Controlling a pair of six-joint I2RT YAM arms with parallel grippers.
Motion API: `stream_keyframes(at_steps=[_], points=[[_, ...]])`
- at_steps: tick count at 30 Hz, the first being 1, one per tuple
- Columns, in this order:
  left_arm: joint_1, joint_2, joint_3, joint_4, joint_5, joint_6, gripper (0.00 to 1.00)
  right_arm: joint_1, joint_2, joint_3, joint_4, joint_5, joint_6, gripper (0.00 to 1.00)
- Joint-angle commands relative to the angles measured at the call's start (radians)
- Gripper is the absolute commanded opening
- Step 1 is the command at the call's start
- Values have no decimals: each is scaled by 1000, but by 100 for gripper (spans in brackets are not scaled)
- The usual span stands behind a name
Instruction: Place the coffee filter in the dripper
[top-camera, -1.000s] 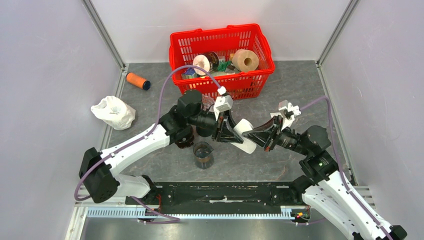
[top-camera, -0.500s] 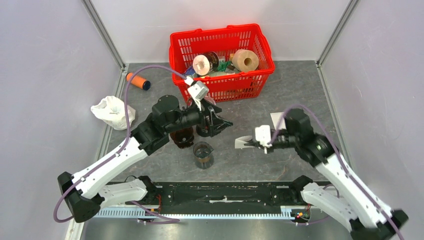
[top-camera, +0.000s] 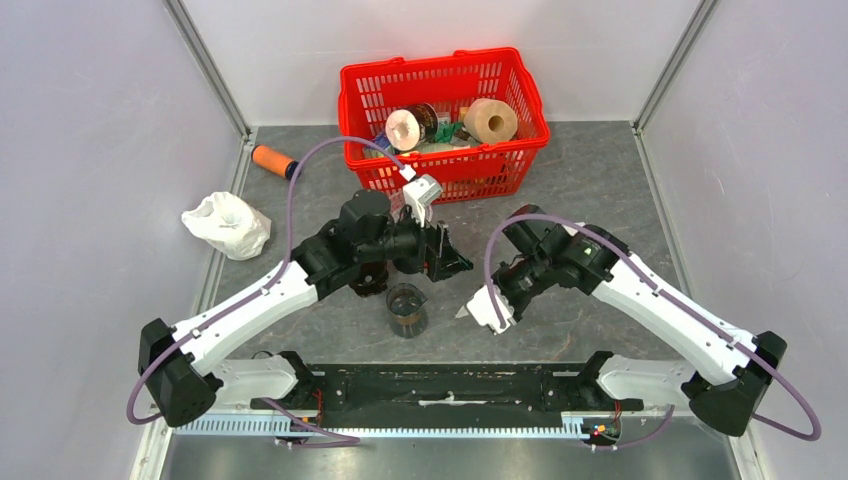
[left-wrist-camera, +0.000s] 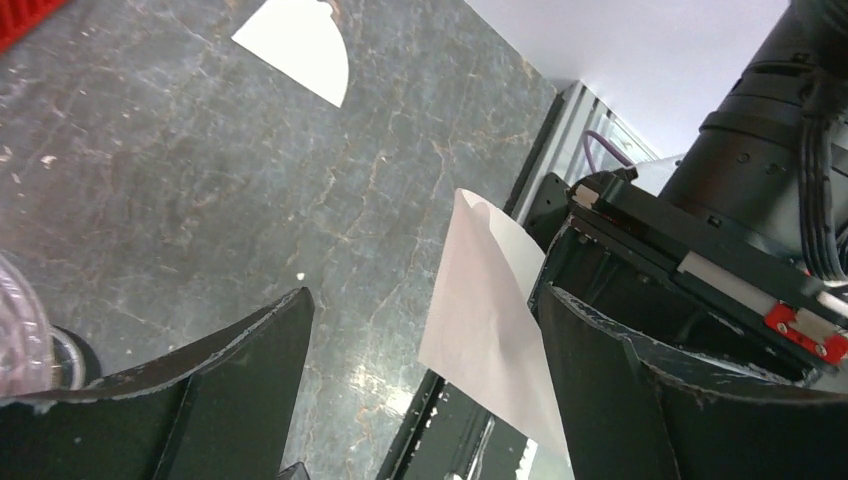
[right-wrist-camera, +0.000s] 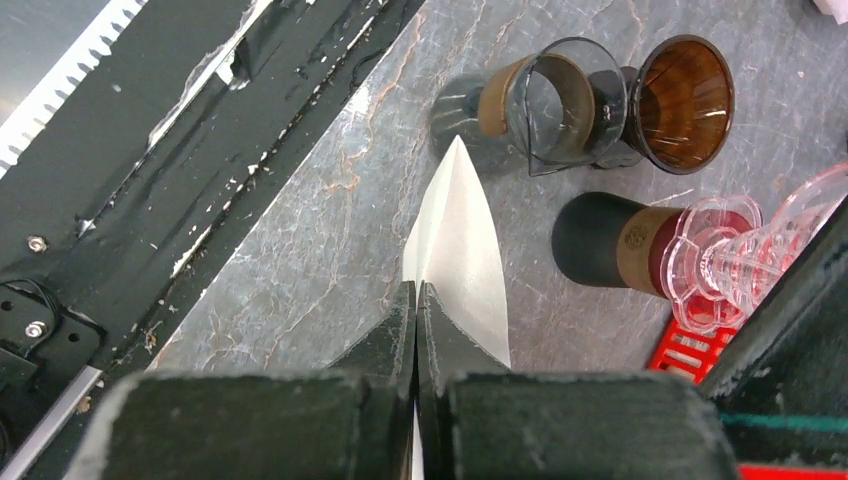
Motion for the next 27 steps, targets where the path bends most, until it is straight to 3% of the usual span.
stream_keyframes(at_steps=[1, 8, 27], points=[[0, 24, -29, 71, 113, -67, 90, 67, -19, -20, 44, 119, 16, 0], [-1, 28, -93, 110, 230, -116, 90, 102, 7, -35, 84, 255, 100, 0], [-37, 33, -126, 68, 129, -72, 89, 102, 9, -33, 102, 245, 147, 0]])
